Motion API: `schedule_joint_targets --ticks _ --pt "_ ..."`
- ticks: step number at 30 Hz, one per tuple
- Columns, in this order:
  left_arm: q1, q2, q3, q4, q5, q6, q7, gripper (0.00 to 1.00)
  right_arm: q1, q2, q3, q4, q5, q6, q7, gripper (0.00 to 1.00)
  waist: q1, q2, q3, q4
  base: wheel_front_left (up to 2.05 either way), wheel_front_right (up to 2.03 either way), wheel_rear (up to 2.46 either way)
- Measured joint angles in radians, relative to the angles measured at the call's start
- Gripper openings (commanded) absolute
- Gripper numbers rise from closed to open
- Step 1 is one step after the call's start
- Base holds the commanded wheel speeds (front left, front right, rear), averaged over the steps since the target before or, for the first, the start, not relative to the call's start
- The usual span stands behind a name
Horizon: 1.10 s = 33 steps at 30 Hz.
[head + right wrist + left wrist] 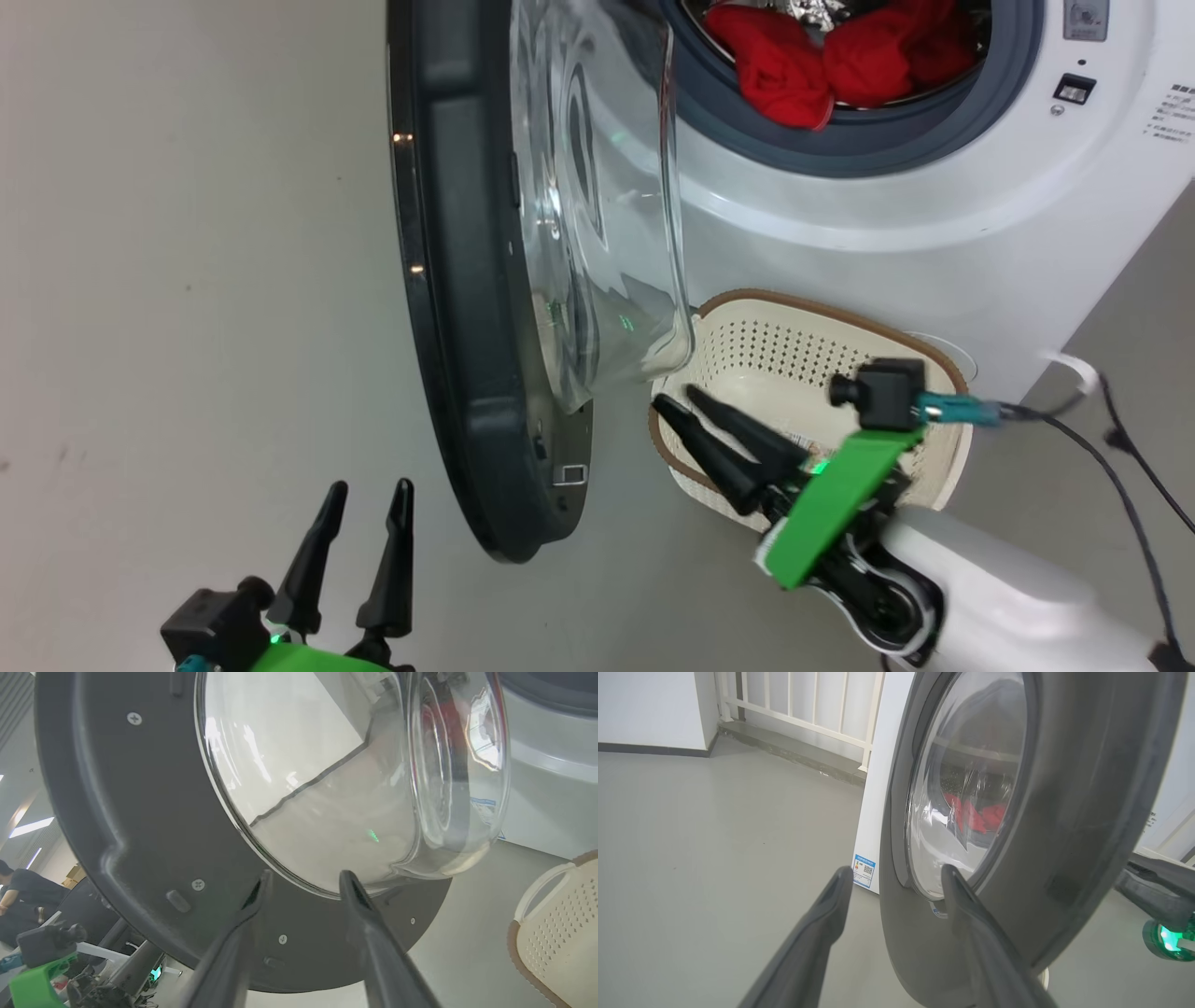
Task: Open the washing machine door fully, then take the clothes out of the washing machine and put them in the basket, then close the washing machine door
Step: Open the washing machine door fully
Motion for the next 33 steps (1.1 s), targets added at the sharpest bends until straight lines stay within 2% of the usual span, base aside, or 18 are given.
schedule_joint_targets --ticks 10,18,24,29,33 --pt "-0.010 0.000 -0.007 0.024 0.009 0.000 0.000 1.00 0.214 -0.007 -0.198 0.063 -0.109 0.000 -0.003 1.00 -0.0001 0.0000 -0.038 -0.015 0.00 0.00 0.00" --pt "-0.008 0.000 0.014 0.024 0.025 0.000 0.000 1.00 0.335 0.053 -0.322 0.114 -0.225 0.000 -0.002 1.00 0.0000 0.0000 -0.050 -0.048 0.00 0.00 0.00" --pt "-0.007 0.000 0.024 0.026 0.026 0.000 0.000 1.00 0.386 0.094 -0.502 0.145 -0.360 0.000 -0.002 1.00 0.0000 0.0000 -0.048 -0.066 0.00 0.00 0.00" --pt "-0.007 0.000 0.028 0.026 0.026 0.000 0.000 1.00 0.420 0.131 -0.655 0.146 -0.581 0.000 -0.003 1.00 -0.0001 0.0000 -0.046 -0.072 0.00 0.00 0.00" --pt "-0.007 0.000 0.029 0.027 0.026 0.000 0.000 1.00 0.446 0.169 -0.760 0.105 -0.803 0.000 -0.003 1.00 0.0000 0.0000 -0.043 -0.074 0.00 0.00 0.00"
